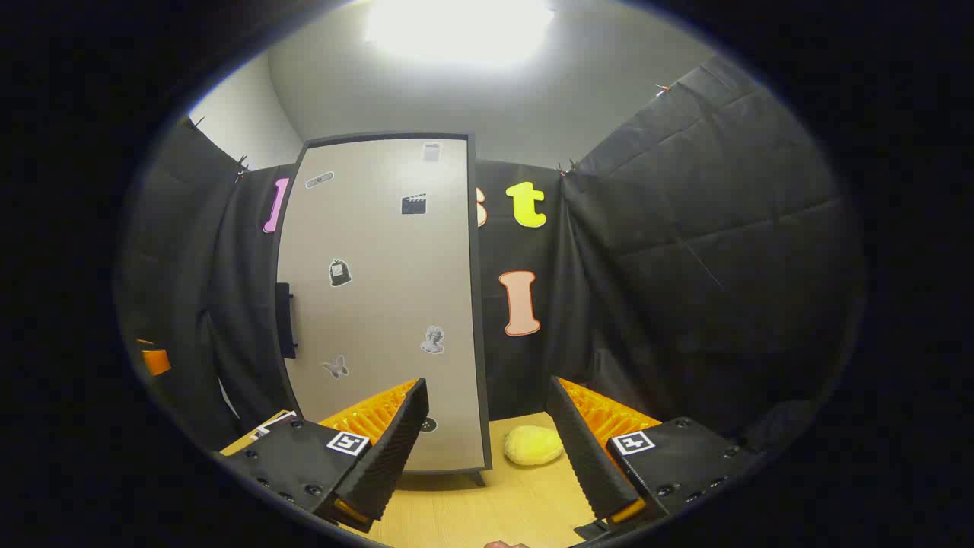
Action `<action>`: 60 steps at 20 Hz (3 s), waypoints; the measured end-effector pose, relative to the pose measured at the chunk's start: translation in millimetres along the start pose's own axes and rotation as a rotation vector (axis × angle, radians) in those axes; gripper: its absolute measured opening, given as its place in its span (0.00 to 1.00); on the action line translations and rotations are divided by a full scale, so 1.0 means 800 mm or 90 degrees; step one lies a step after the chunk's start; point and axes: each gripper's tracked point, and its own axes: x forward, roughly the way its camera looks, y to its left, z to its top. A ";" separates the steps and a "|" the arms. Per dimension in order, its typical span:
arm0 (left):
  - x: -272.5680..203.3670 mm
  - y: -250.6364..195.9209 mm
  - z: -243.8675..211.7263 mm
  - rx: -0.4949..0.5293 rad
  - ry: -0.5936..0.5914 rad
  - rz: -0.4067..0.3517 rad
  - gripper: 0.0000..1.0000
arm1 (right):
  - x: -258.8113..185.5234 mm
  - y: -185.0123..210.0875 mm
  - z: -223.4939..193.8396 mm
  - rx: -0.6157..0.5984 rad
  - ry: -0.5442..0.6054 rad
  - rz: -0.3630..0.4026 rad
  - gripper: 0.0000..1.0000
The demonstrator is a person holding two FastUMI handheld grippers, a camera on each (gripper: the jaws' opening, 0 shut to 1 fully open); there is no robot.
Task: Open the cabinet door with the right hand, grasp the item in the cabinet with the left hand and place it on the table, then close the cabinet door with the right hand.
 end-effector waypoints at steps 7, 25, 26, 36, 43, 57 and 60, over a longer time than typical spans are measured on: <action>-0.006 -0.003 -0.011 -0.012 0.004 0.001 0.84 | -0.011 -0.003 -0.009 -0.001 0.020 0.009 1.00; 0.008 0.001 -0.034 -0.006 0.025 0.002 0.86 | 0.004 0.028 -0.041 0.002 0.089 0.036 0.98; 0.008 0.005 -0.036 -0.008 0.027 0.005 0.86 | 0.008 0.039 -0.038 0.005 0.095 0.047 0.98; -0.010 0.071 -0.064 -0.039 0.041 0.066 0.86 | 0.075 0.162 0.043 -0.001 0.068 0.143 0.98; -0.032 0.112 -0.105 -0.035 0.082 0.102 0.86 | 0.113 0.261 0.076 0.039 0.059 0.215 0.98; -0.031 0.169 -0.149 -0.045 0.121 0.141 0.86 | 0.180 0.388 0.047 0.084 0.112 0.247 0.98; -0.030 0.176 -0.153 -0.048 0.127 0.143 0.86 | 0.193 0.406 0.038 0.058 0.111 0.240 0.98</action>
